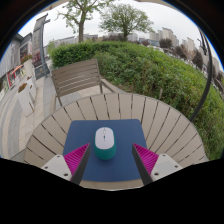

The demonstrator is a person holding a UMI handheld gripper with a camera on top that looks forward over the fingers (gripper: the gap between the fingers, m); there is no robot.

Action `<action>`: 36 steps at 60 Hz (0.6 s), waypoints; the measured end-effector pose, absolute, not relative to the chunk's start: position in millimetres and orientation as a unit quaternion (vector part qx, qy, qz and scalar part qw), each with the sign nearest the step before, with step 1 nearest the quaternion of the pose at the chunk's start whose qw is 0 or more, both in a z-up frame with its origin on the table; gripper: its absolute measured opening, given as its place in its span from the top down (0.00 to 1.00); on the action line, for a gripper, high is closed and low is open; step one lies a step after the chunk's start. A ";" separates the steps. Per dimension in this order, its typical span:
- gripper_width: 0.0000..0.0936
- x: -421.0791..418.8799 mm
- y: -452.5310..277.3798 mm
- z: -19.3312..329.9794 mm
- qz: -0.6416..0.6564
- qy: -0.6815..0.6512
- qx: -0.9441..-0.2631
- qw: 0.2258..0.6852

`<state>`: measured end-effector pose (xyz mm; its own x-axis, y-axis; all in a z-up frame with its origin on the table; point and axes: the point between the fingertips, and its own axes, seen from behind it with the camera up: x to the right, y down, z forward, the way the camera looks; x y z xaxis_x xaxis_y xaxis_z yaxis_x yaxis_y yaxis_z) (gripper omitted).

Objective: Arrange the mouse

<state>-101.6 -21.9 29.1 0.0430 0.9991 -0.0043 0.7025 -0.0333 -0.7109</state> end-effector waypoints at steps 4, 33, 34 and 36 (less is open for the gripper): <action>0.08 -63.2 -18.3 57.7 0.264 -0.640 -0.669 0.271; 0.09 210.8 -13.9 140.1 0.226 -0.665 -0.677 0.219; 0.09 211.5 -11.7 140.4 0.225 -0.666 -0.676 0.220; 0.09 211.3 -8.3 140.4 0.225 -0.667 -0.673 0.227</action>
